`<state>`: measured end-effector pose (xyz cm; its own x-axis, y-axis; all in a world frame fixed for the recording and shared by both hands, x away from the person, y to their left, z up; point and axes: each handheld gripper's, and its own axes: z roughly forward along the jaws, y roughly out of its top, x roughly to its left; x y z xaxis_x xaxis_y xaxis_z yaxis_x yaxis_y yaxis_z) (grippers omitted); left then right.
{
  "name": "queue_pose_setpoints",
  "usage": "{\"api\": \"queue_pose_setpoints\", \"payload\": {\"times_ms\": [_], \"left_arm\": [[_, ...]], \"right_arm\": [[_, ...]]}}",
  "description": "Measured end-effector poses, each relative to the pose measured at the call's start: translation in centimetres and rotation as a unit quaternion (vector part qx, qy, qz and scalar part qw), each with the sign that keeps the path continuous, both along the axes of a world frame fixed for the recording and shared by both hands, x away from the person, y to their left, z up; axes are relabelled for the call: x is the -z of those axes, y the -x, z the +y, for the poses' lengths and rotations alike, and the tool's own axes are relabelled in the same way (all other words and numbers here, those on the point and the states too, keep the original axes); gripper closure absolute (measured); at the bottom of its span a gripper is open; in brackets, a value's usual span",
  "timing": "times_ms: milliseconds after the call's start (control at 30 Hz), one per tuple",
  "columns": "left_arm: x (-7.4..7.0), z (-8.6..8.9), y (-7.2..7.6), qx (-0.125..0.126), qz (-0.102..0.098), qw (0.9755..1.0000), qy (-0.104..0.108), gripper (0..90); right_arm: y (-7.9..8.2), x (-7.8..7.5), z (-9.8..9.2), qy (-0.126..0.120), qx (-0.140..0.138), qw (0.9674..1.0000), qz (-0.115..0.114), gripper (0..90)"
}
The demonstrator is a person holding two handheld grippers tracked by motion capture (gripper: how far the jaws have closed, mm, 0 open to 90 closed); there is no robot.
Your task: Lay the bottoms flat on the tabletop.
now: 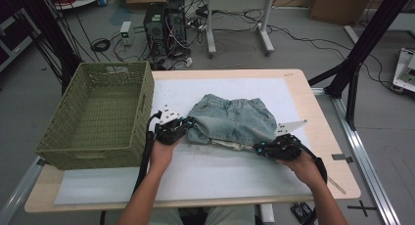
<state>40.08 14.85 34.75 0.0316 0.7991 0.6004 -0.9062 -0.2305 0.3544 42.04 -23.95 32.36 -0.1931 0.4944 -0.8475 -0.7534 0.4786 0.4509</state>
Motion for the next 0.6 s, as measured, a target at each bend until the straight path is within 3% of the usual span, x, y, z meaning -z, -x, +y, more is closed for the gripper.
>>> {"api": "queue_pose_setpoints", "payload": {"times_ms": [100,233,367,400,500,533,600], "left_arm": [[0.0,0.1,0.0,-0.001,0.0,1.0,0.002,87.2],[0.0,-0.1,-0.1,-0.009,0.0,1.0,-0.001,87.0],[0.1,0.3,0.0,-0.005,-0.004,0.9999,0.015,87.1],[0.0,0.4,0.0,-0.004,-0.004,0.9998,0.016,87.1],[0.0,0.0,-0.2,-0.001,0.004,1.0,-0.002,87.0],[0.0,-0.1,-0.3,0.003,0.009,0.9998,-0.016,86.4],[0.2,-0.4,-0.5,0.007,0.01,0.9996,-0.025,79.6]], "right_arm": [[0.3,0.2,-0.9,0.025,-0.007,0.9995,0.019,90.0],[0.3,0.4,-1.7,0.024,0.001,0.9994,0.025,90.0],[0.7,0.9,-2.4,0.077,-0.033,0.9955,0.044,90.0],[0.8,1.1,-2.7,0.079,-0.026,0.9957,0.042,90.0],[0.6,1.3,-2.9,0.068,-0.002,0.9966,0.047,88.4],[0.6,1.3,-2.8,0.068,-0.013,0.9964,0.048,86.3],[1.1,1.5,-2.9,0.07,-0.052,0.9953,0.044,72.7]]}}
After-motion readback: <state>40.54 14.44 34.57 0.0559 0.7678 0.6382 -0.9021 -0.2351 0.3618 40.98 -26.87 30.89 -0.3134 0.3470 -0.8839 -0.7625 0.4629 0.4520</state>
